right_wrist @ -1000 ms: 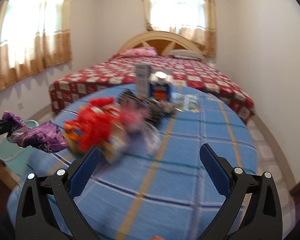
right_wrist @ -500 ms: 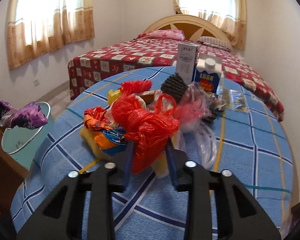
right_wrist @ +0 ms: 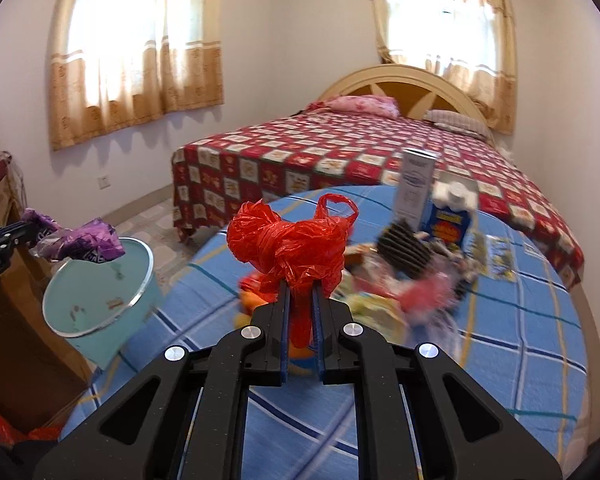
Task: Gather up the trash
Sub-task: 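Lift the purple wrapper with the left gripper while the right gripper grasps the red bag, then carry both items over the blue bin and open both grippers to drop them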
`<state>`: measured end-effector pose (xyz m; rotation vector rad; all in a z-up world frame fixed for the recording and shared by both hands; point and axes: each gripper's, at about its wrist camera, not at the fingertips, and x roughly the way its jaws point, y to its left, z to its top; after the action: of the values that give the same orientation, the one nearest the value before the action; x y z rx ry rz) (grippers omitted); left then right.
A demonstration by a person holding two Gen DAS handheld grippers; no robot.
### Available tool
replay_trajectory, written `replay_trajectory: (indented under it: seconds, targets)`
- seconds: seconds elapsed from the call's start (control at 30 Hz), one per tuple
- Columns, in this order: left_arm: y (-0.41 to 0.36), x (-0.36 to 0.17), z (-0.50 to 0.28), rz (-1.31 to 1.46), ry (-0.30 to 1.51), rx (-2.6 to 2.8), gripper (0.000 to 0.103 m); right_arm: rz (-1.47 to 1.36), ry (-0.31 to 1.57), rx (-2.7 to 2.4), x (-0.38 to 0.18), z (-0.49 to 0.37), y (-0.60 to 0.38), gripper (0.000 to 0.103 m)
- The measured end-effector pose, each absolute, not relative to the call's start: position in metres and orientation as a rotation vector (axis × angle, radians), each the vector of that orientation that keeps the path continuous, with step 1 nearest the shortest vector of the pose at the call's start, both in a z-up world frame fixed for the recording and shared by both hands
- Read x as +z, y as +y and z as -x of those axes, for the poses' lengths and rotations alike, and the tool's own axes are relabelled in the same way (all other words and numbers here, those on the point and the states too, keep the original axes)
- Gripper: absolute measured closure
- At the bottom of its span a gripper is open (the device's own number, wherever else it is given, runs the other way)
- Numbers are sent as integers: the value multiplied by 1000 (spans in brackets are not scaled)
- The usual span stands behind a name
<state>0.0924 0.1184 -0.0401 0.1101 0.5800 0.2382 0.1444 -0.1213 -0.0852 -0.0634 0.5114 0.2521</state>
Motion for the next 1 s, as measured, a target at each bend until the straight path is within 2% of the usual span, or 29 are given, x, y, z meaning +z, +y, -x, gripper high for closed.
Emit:
replay_trajectory:
  seconds: [1.0]
  targets:
    - [204, -76, -104, -166, 692, 509, 92, 210, 585, 534, -107, -214, 38, 92]
